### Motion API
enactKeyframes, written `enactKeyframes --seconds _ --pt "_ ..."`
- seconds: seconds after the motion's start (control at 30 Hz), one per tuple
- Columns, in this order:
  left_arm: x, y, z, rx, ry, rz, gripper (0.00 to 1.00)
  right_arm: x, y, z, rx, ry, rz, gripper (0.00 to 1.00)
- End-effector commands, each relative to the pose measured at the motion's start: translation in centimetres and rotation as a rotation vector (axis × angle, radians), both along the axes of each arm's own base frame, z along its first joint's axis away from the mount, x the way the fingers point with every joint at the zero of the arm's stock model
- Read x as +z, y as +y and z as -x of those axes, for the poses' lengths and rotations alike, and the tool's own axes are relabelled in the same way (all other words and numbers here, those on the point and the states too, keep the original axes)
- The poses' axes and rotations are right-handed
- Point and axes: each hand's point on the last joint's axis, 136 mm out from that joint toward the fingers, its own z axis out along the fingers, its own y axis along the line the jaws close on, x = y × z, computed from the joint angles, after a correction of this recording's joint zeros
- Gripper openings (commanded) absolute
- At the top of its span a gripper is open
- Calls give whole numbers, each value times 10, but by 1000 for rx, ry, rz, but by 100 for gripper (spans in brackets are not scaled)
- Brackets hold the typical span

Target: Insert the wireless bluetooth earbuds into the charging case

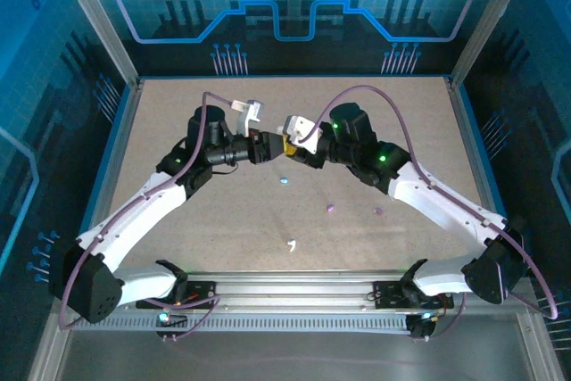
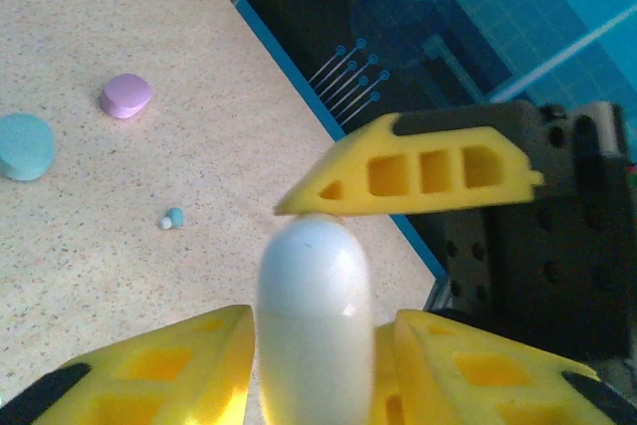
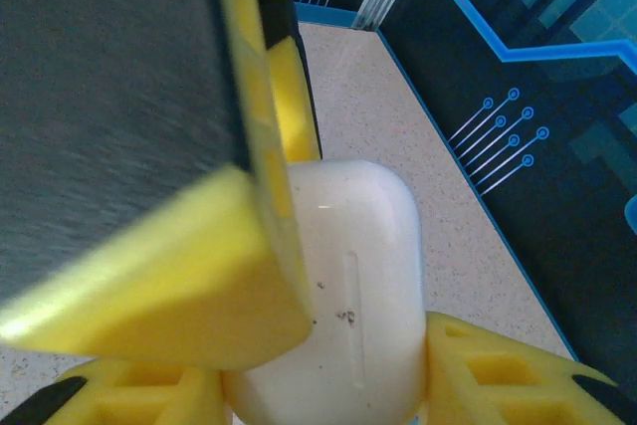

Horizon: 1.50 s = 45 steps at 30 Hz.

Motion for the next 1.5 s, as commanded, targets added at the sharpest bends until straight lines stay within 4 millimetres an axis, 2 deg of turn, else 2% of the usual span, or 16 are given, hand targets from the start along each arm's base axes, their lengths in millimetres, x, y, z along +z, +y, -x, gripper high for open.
enactKeyframes --seconds 0.0,0.23,0.4,0.57,0.87,0.97,1.13,1.27,1.47 --pt "7 -2 -5 15 -15 -17 34 14 4 5 22 -63 -23 43" --pt "5 -1 -7 28 -21 -18 13 13 5 13 68 -134 0 47" --pt "15 -3 1 -7 -69 33 9 20 -5 14 59 -248 -39 58" --pt "29 -7 14 -64 -126 108 8 27 -13 16 70 -359 -90 60" --pt "38 -13 26 -141 -147 165 9 46 -12 16 95 -422 -148 58" --pt "37 -13 28 -151 -142 167 10 51 -11 17 109 -426 -161 53" --pt "37 -14 30 -162 -143 171 13 47 -11 18 128 -412 -119 44" --pt "36 -14 31 -165 -142 167 18 47 -12 20 141 -413 -97 40" --pt "34 -15 30 -170 -137 133 33 46 -11 24 169 -411 -56 39"
